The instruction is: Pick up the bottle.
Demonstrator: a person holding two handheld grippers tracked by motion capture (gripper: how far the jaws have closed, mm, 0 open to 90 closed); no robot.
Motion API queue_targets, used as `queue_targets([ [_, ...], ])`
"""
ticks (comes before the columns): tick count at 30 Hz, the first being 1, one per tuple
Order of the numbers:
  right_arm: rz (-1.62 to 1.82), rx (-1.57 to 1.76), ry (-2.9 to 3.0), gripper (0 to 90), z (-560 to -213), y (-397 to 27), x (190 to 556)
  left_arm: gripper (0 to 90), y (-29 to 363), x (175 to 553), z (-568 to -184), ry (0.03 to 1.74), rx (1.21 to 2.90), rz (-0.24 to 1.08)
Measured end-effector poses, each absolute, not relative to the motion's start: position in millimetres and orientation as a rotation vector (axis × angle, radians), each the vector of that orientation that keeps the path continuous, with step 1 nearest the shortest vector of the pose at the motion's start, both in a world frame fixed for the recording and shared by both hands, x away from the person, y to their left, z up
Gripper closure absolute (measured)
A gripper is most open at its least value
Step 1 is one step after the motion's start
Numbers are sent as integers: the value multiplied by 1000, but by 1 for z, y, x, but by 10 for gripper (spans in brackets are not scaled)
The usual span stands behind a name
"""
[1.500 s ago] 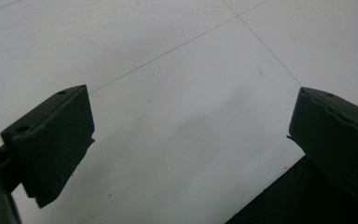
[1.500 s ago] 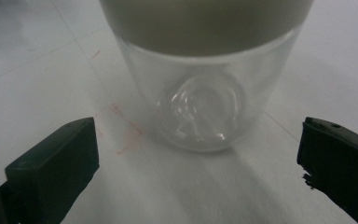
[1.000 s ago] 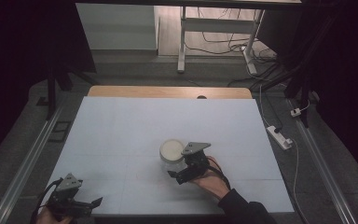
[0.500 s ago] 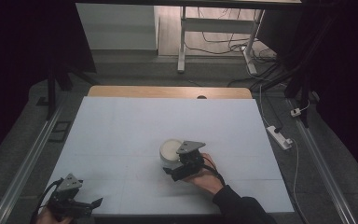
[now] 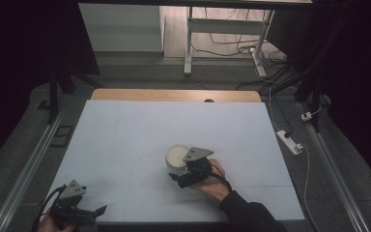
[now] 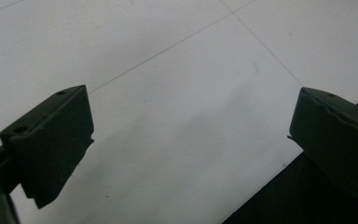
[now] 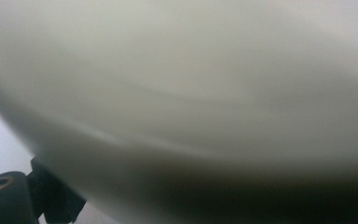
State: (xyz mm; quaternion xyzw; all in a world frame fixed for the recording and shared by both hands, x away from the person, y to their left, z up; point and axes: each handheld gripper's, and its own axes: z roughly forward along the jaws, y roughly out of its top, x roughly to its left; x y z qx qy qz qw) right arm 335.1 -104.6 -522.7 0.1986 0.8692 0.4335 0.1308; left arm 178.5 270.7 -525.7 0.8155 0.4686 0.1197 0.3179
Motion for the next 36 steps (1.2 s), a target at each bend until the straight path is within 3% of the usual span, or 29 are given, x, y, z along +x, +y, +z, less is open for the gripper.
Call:
queue_targets([
  [21,1318,600,2537,71,-510,-107,329,0,276,178,-524,1241,2097,294],
  [26,1321,607,2541,70,-506,-108,327,0,278,179,-523,1212,2053,238],
  [36,1347,593,2551,71,-495,-110,322,0,271,183,-512,1123,2025,256],
])
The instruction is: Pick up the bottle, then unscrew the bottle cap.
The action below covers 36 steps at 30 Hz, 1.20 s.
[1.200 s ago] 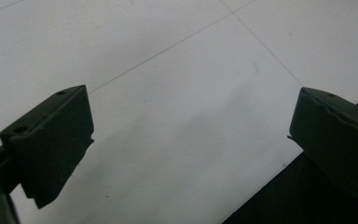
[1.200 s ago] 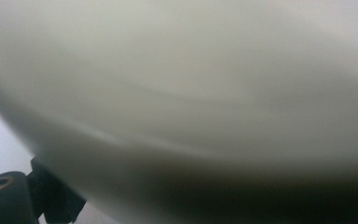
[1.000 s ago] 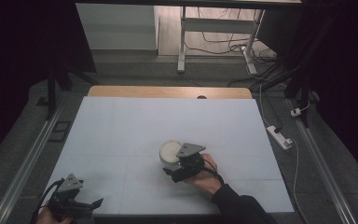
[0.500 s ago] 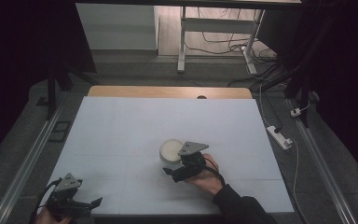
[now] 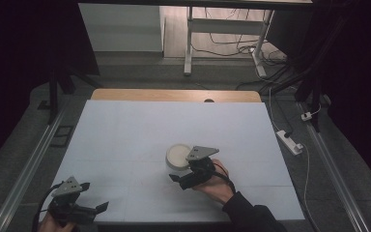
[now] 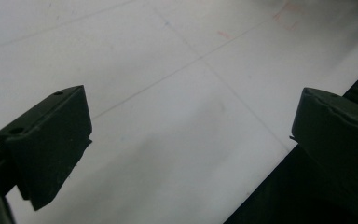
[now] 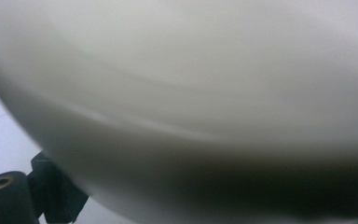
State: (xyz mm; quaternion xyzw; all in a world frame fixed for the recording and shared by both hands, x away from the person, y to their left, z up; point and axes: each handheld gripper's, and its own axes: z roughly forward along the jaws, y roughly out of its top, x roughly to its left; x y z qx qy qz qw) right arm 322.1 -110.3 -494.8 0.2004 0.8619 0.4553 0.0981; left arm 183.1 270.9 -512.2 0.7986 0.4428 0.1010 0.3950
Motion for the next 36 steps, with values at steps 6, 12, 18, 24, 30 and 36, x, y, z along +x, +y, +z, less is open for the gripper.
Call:
queue_targets([
  [6,1345,581,2561,71,-491,-110,319,0,264,189,-507,1045,2014,253],
  [12,1365,579,2557,71,-487,-112,318,0,255,199,-503,975,2028,215],
  [18,1371,579,2561,71,-485,-112,317,0,244,207,-498,911,2024,213],
  [24,1375,573,2565,71,-484,-111,315,0,234,216,-492,871,2014,218],
  [30,1374,571,2569,71,-483,-111,315,0,223,225,-487,842,2018,206],
  [36,1377,566,2565,71,-482,-111,314,0,212,233,-482,812,2054,208],
])
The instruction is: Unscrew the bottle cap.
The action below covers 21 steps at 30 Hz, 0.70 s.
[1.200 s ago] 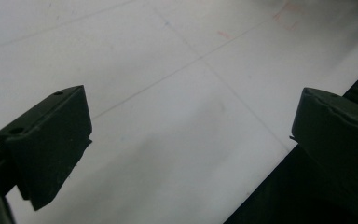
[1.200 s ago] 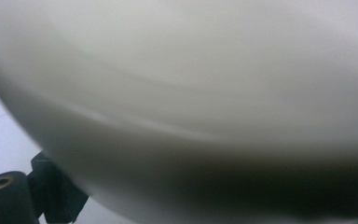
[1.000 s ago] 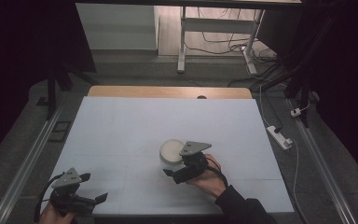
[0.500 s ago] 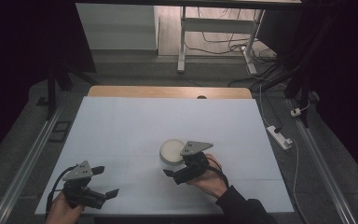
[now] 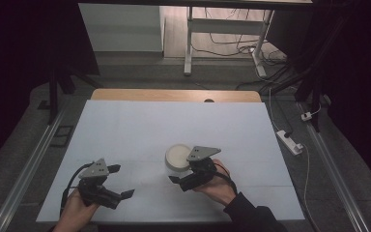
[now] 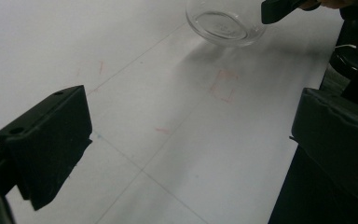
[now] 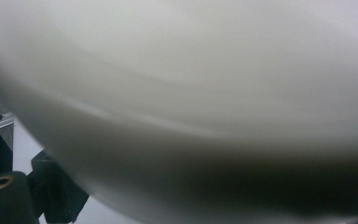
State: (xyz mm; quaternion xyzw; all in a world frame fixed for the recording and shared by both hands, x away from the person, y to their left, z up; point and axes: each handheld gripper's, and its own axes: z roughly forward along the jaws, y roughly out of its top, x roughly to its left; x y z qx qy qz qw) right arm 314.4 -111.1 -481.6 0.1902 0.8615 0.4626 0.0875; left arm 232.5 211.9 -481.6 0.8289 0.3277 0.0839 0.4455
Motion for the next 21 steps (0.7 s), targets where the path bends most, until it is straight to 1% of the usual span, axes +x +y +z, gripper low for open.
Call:
queue_targets([
  [10,1374,558,2571,71,-480,-111,314,0,201,245,-473,795,2072,210],
  [16,1377,557,2571,71,-480,-110,314,0,191,254,-466,747,2104,233],
  [21,1378,554,2572,71,-479,-110,314,0,180,263,-459,694,2111,225],
])
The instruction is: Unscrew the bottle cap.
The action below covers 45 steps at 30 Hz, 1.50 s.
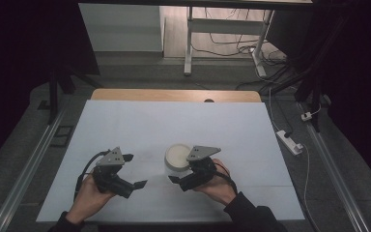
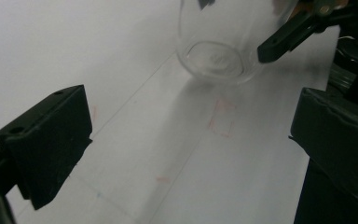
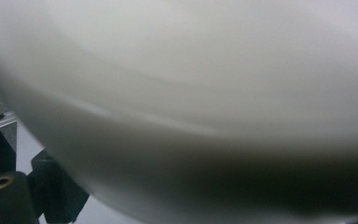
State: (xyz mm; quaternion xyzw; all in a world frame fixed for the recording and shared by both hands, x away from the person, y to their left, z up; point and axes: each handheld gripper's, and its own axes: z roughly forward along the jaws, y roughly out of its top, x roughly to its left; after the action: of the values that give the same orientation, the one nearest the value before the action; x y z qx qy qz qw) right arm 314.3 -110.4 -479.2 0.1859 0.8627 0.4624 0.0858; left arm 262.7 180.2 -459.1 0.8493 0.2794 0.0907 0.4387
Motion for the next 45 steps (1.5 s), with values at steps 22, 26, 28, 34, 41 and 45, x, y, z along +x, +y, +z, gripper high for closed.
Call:
queue_targets([
  [22,1370,518,2597,71,-479,-108,312,0,130,302,-441,442,2164,137],
  [26,1370,502,2614,71,-479,-107,311,0,124,309,-438,371,2183,109],
  [28,1371,492,2620,71,-480,-105,310,0,121,311,-437,336,2176,81],
  [34,1384,449,2646,71,-480,-103,308,1,111,315,-433,251,2180,53],
  [41,1398,392,2676,71,-480,-100,305,20,101,318,-430,145,2181,8],
  [45,1412,359,2692,71,-480,-99,303,39,99,319,-429,109,2169,-12],
])
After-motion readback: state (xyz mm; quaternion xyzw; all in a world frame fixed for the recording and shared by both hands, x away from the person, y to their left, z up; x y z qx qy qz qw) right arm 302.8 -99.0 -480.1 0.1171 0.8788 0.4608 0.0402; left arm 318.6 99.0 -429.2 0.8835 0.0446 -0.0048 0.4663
